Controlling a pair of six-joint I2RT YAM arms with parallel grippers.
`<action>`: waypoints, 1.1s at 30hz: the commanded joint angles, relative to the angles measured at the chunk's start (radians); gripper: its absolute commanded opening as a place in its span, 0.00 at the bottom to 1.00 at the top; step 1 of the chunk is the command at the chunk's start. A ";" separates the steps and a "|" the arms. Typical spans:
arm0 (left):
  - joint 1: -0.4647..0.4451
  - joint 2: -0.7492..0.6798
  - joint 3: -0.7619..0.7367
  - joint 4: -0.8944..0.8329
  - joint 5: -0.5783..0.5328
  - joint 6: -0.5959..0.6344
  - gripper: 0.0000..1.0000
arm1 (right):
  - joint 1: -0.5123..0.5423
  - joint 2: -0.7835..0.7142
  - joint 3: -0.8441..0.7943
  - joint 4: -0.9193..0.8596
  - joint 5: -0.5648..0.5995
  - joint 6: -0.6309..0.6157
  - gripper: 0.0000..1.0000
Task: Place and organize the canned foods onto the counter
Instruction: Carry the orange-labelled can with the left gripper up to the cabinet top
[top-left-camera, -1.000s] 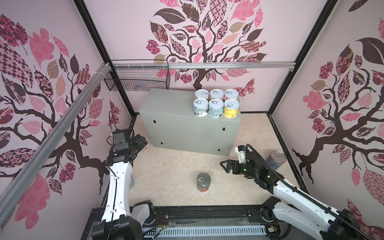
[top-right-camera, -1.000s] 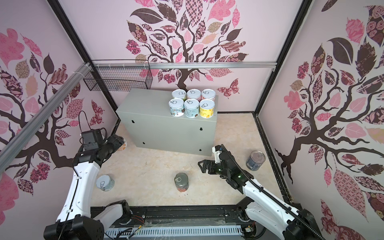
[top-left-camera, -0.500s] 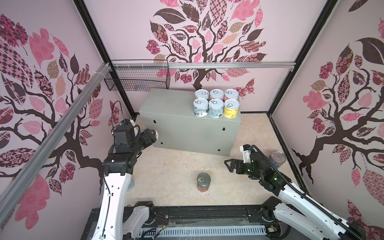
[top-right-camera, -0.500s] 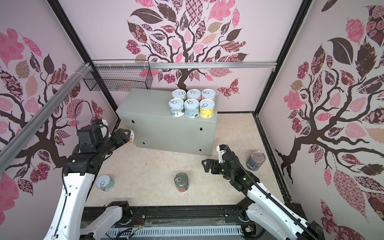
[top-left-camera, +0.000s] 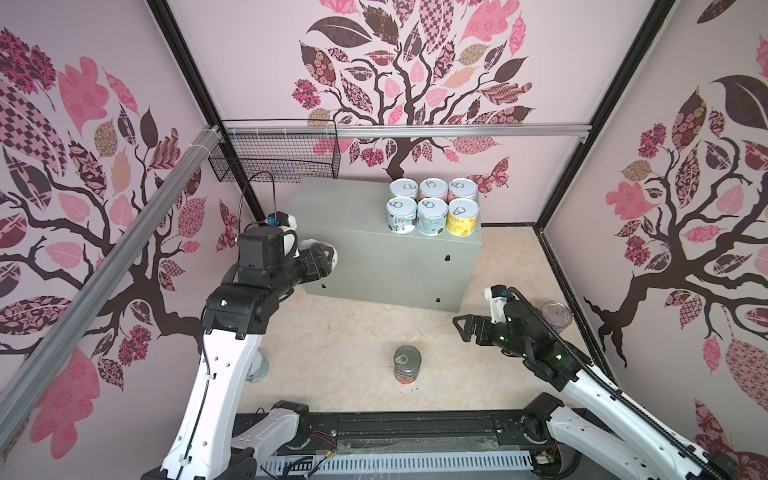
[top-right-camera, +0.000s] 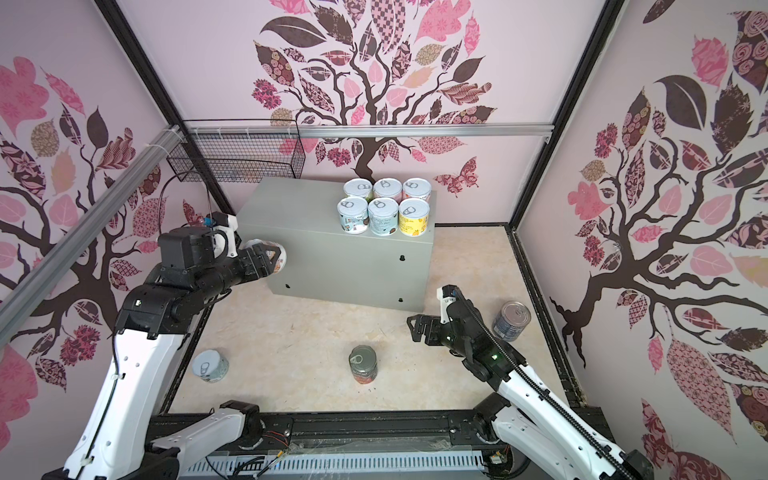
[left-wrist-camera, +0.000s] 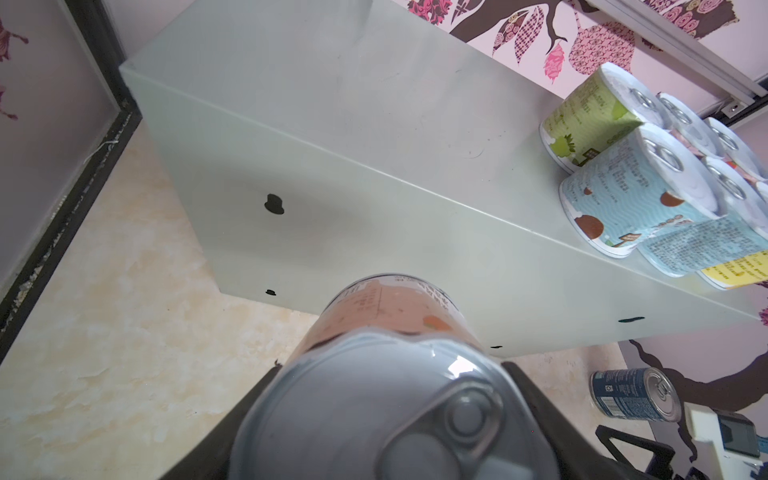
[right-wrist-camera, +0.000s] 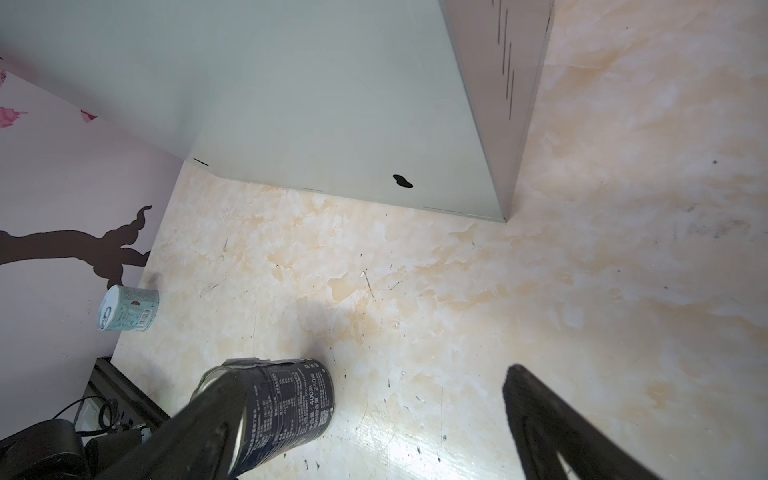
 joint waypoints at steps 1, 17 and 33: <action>-0.040 0.032 0.117 0.037 -0.041 0.050 0.50 | 0.006 -0.005 0.047 -0.036 0.025 -0.020 1.00; -0.221 0.323 0.475 -0.087 -0.156 0.174 0.50 | 0.005 0.027 0.026 0.001 0.038 -0.047 1.00; -0.235 0.538 0.708 -0.159 -0.121 0.203 0.50 | 0.005 0.069 -0.003 0.043 0.039 -0.071 1.00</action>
